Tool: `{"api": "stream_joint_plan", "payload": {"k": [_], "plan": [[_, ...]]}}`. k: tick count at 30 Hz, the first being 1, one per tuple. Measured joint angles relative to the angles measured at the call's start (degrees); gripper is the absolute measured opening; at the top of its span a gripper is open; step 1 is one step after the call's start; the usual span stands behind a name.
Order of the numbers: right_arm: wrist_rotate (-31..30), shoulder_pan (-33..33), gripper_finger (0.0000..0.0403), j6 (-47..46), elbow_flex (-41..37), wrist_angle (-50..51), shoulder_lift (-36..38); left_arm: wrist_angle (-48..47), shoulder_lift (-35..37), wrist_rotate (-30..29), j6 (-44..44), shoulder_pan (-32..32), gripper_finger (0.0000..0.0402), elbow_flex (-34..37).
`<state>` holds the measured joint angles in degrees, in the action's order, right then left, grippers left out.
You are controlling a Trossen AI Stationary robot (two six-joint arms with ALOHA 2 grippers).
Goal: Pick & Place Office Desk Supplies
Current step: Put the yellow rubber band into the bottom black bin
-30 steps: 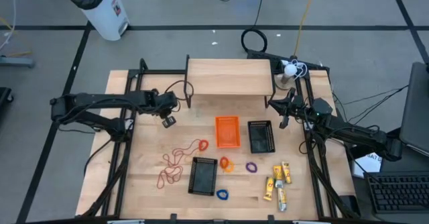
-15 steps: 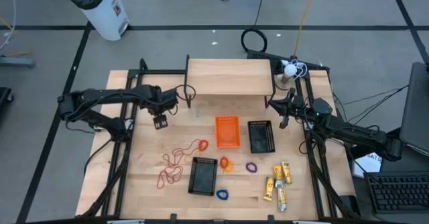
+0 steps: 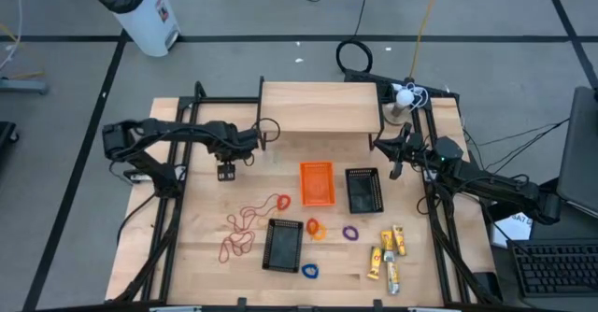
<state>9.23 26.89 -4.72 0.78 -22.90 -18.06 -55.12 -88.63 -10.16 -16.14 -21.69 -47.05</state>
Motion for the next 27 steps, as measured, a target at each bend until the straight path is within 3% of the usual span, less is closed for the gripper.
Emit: {"api": "stream_joint_plan", "payload": {"k": [7, 12, 16, 22, 27], "plan": [[0.0, 0.0, 0.0004, 0.0, 0.0, 0.0, 0.0, 1.7, -2.5, -0.2, -1.3, 0.0, 0.0273, 0.0], [-0.1, 0.0, 0.0004, -0.1, 0.0, 0.0, 0.0, 1.7, -3.8, 4.4, -0.7, 0.1, 0.0272, -0.1], [-0.1, 0.0, 0.0004, -0.1, 0.0, 0.0, 0.0, 2.8, -3.9, 3.5, 0.8, 0.1, 0.0256, -0.1], [-0.2, 0.0, 0.0004, -0.1, 0.0, 0.0, 0.0, 4.7, -4.0, 5.1, 4.2, -0.7, 0.0195, 0.2], [-0.2, 0.0, 0.0004, -0.1, 0.0, 0.0, 0.0, 6.5, -3.8, 6.8, -1.0, -0.7, 0.0094, 1.3]]}}
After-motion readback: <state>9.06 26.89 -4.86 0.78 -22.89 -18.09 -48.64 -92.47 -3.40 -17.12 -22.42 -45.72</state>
